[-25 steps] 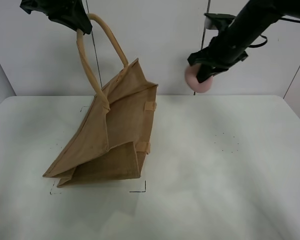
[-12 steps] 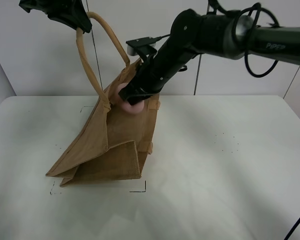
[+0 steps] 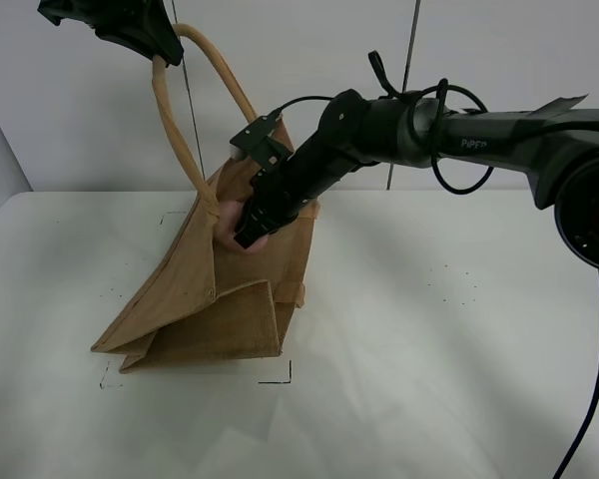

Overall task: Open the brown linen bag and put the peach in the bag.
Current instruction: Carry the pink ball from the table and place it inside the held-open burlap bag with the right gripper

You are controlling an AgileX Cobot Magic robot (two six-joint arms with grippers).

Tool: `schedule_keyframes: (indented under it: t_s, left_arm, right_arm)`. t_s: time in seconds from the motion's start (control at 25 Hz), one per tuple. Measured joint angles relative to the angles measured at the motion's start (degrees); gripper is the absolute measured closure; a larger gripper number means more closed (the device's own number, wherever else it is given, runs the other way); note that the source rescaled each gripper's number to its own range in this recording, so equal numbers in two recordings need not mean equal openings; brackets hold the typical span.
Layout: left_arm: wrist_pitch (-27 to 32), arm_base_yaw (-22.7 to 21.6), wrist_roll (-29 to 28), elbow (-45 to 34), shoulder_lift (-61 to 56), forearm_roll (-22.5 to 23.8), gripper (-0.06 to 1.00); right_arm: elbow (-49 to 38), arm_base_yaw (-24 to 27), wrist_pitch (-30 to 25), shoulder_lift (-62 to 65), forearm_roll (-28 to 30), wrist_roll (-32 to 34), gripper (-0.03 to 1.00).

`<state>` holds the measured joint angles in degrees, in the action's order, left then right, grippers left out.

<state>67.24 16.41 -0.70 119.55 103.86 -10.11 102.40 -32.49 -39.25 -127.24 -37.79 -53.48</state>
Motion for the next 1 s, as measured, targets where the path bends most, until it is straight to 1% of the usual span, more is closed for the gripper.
schedule_keyframes:
  t_s: [0.08,0.16,0.48,0.64,0.72,0.76,0.8,0.88,0.92,0.96,1.0]
  left_arm:
    - [0.0,0.0,0.0,0.0,0.0,0.0,0.94]
    - [0.0,0.0,0.0,0.0,0.0,0.0,0.94]
    - [0.0,0.0,0.0,0.0,0.0,0.0,0.94]
    - [0.0,0.0,0.0,0.0,0.0,0.0,0.94]
    - [0.0,0.0,0.0,0.0,0.0,0.0,0.94]
    - [0.0,0.0,0.0,0.0,0.0,0.0,0.94]
    - [0.0,0.0,0.0,0.0,0.0,0.0,0.94]
    - [0.0,0.0,0.0,0.0,0.0,0.0,0.94]
    - [0.0,0.0,0.0,0.0,0.0,0.0,0.94]
    - [0.0,0.0,0.0,0.0,0.0,0.0,0.94]
    - [0.0,0.0,0.0,0.0,0.0,0.0,0.94]
  right_arm:
    - [0.0,0.0,1.7,-0.7,-3.2,-1.9,0.97]
    - [0.0,0.0,2.6,-1.0,-5.1,-3.2,0.97]
    - [0.0,0.0,3.0,-1.0,-6.5,-5.2,0.97]
    - [0.0,0.0,4.6,-2.6,-6.9,-5.8,0.97]
    - [0.0,-0.1,5.0,-3.0,-6.9,-5.8,0.93]
    - [0.0,-0.2,5.2,-3.0,-7.0,-5.8,0.86]
    - [0.0,-0.2,5.3,-3.0,-7.2,-5.8,0.74]
    - [0.0,-0.2,5.5,-3.0,-7.3,-5.5,0.43]
    - [0.0,-0.2,5.5,-3.0,-7.3,-5.3,0.26]
    - [0.0,-0.2,5.5,-3.0,-7.3,-4.9,0.14]
    - [0.0,-0.2,5.5,-3.0,-7.3,-4.5,0.07]
